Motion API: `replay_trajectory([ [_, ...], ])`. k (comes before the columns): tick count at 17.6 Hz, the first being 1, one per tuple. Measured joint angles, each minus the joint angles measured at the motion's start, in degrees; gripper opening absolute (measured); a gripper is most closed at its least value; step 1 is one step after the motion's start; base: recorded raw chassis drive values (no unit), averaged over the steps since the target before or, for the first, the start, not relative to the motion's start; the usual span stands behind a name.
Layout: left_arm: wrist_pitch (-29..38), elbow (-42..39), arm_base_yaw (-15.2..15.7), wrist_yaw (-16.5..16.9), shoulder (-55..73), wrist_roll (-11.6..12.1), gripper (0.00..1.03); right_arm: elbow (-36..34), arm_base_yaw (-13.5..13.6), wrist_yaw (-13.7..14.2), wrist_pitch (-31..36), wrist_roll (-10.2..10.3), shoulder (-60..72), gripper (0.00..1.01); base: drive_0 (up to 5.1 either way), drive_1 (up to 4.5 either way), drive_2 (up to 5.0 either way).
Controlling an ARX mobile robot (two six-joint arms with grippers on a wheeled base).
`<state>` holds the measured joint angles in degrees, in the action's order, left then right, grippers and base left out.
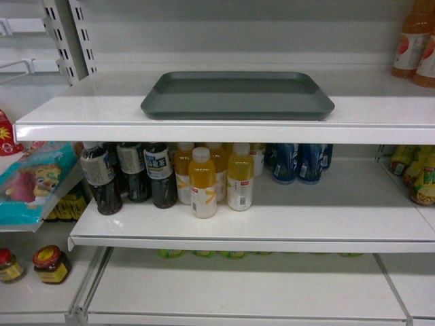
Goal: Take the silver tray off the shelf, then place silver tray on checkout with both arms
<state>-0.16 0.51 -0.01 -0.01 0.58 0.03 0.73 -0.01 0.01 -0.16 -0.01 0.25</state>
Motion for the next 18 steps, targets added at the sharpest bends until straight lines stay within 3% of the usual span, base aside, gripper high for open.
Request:
replay_trajectory([
  [10,0.0,0.0,0.0,0.0,0.0,0.0,0.98,0.0,0.0,0.0,0.0,0.0,0.0,0.98,0.0,0.1,-0.1],
  [18,-0.1,0.0,0.0,0.0,0.0,0.0,0.98,0.0,0.0,0.0,-0.3,0.0,0.0,0.98,0.0,4.32,-4.3],
])
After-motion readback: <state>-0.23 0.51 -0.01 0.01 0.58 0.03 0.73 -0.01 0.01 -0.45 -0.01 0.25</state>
